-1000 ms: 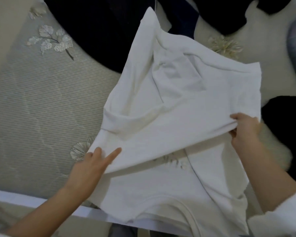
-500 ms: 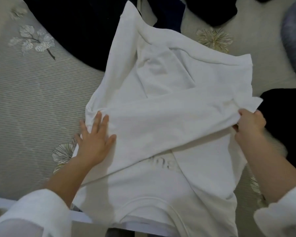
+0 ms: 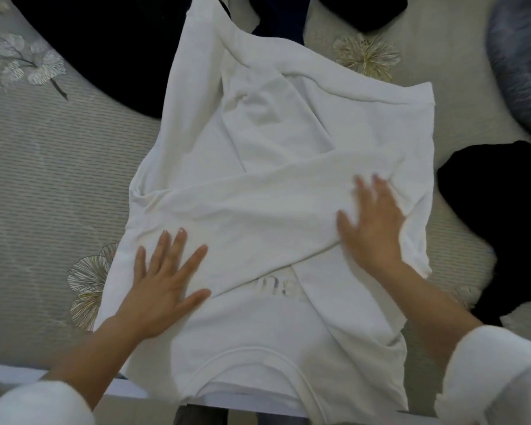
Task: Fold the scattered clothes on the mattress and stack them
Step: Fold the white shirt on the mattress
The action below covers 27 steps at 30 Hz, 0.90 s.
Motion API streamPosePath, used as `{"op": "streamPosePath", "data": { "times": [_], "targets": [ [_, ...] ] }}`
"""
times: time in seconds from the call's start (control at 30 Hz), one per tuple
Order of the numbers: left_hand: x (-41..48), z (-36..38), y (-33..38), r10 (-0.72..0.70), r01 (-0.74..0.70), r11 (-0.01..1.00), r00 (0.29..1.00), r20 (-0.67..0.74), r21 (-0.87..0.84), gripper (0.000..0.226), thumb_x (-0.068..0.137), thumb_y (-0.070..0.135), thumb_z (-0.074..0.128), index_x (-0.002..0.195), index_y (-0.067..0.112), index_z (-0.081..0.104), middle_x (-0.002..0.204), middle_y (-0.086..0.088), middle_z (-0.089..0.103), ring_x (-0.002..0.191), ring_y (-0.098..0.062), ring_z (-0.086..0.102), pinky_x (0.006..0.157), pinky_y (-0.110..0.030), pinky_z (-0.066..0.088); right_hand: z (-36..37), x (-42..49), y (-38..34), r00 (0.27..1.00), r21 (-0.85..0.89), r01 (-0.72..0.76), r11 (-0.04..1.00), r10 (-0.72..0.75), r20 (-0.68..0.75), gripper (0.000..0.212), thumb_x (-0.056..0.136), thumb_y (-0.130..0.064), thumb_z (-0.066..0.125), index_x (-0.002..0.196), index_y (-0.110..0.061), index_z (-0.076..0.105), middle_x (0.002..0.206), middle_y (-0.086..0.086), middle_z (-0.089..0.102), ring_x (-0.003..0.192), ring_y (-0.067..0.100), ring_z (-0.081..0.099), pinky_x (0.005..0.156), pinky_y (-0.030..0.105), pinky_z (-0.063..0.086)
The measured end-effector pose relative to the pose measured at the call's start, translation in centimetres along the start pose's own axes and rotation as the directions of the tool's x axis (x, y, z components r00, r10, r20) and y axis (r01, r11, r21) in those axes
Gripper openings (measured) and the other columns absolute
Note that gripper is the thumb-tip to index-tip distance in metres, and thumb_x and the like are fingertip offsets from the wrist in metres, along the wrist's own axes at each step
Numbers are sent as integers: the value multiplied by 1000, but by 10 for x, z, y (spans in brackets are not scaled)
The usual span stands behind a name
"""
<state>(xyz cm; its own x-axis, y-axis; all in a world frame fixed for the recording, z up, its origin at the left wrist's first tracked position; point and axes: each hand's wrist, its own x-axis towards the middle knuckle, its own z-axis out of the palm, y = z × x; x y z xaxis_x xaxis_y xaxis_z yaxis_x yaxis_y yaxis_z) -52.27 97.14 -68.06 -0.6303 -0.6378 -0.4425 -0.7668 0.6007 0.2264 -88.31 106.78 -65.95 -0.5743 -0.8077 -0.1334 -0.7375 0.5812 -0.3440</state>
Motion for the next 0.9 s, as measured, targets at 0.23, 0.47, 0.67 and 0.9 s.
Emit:
{"op": "streamPosePath", "data": {
  "times": [0.23, 0.47, 0.67, 0.9],
  "targets": [
    [-23, 3, -25, 1, -2, 1000, 996, 92, 14, 79, 77, 81, 4, 146, 46, -9, 152, 5, -36, 138, -15, -35, 115, -48, -13, 5, -59, 17, 922, -275, -46, 960, 147, 358, 67, 97, -54, 28, 152, -32, -4, 161, -1, -11, 146, 18, -15, 117, 43, -8],
    [-71, 7, -34, 283, -297, 951, 948, 149, 84, 79, 80, 81, 2, 148, 43, -9, 157, 1, -23, 145, -22, -20, 116, -45, -10, -12, -200, 6, 922, -195, 147, 970, -63, 383, 77, 85, -65, 29, 149, -38, -4, 158, -8, -4, 146, 11, -10, 116, 30, -4],
    [-114, 23, -49, 474, -512, 822, 858, 200, 248, 104, 52, 33, 74, 147, 29, 33, 156, -15, 21, 143, -38, 16, 110, -51, 7, 16, -313, 26, 897, -391, 283, 876, -97, 431, 109, 55, -17, 75, 151, -21, 23, 157, 7, 22, 146, 27, 13, 113, 47, 11],
    [-107, 25, -48, 507, -505, 819, 859, 69, 274, 75, 67, 33, 74, 136, 32, 46, 146, -12, 41, 131, -35, 33, 100, -55, 30, 29, -288, 20, 986, -481, 132, 867, -64, 156, 77, 62, -18, 77, 135, -13, 53, 151, 14, 35, 148, 24, -2, 111, 54, 9]
  ]
}}
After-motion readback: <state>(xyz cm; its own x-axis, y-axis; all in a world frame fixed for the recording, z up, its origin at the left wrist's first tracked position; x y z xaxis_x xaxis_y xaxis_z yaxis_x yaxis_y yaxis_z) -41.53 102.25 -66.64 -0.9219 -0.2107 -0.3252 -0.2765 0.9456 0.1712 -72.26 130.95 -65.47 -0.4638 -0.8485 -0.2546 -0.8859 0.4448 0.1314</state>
